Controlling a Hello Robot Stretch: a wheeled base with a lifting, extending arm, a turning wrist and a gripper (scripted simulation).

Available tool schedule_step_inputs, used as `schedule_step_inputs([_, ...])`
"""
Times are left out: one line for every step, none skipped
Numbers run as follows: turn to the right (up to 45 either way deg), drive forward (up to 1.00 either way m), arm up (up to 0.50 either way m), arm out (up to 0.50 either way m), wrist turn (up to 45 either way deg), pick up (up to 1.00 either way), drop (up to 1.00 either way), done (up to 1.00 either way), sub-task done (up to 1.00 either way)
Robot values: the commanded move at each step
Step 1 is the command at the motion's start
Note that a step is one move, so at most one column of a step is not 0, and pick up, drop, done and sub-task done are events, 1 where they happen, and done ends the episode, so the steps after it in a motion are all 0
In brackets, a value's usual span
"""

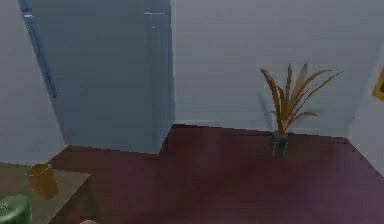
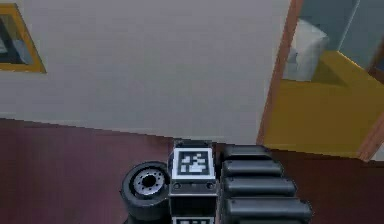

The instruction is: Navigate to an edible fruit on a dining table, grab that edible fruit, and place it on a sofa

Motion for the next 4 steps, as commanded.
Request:
schedule_step_inputs([0.0,0.2,0.0,0.0,0.0,0.0,0.0,0.0,0.0])
schedule_step_inputs([-45.0,0.0,0.0,0.0,0.0,0.0,0.0,0.0,0.0])
schedule_step_inputs([-45.0,0.0,0.0,0.0,0.0,0.0,0.0,0.0,0.0])
schedule_step_inputs([-45.0,0.0,0.0,0.0,0.0,0.0,0.0,0.0,0.0])
